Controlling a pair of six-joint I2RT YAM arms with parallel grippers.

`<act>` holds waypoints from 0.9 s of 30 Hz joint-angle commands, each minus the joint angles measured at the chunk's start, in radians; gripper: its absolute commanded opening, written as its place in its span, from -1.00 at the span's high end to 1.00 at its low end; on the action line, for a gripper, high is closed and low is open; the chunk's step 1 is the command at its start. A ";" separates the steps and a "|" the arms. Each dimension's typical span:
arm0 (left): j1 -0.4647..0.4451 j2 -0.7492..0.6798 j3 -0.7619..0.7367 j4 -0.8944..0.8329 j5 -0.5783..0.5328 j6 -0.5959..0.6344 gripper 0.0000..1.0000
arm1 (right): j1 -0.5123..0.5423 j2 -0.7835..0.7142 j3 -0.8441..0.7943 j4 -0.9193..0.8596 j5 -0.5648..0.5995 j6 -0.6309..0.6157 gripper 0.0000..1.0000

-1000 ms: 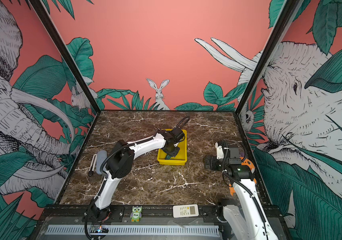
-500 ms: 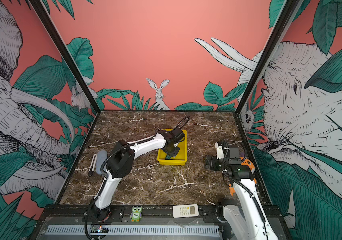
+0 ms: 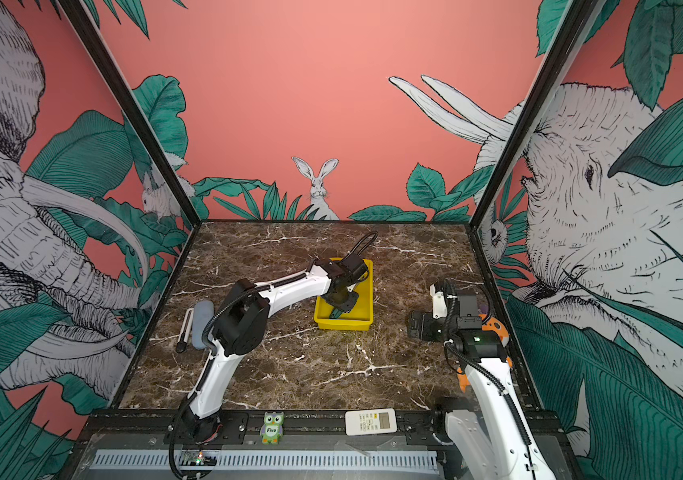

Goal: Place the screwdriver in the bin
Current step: 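Lower the screwdriver into the bin and open the left gripper, then raise the left gripper up and away from the bin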

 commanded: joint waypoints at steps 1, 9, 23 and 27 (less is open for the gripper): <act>0.004 -0.013 0.034 0.002 0.009 -0.012 0.25 | -0.005 -0.016 -0.014 0.013 0.006 0.009 -0.98; 0.004 -0.036 0.110 -0.032 0.007 -0.005 -0.28 | -0.005 -0.018 -0.013 0.011 0.007 0.010 -0.98; 0.057 -0.423 -0.088 0.263 0.023 0.188 -0.99 | -0.005 -0.007 0.018 0.003 0.011 0.004 -0.98; 0.120 -0.544 -0.201 0.329 -0.014 0.194 -0.99 | -0.006 0.008 0.049 0.015 0.040 0.041 -0.98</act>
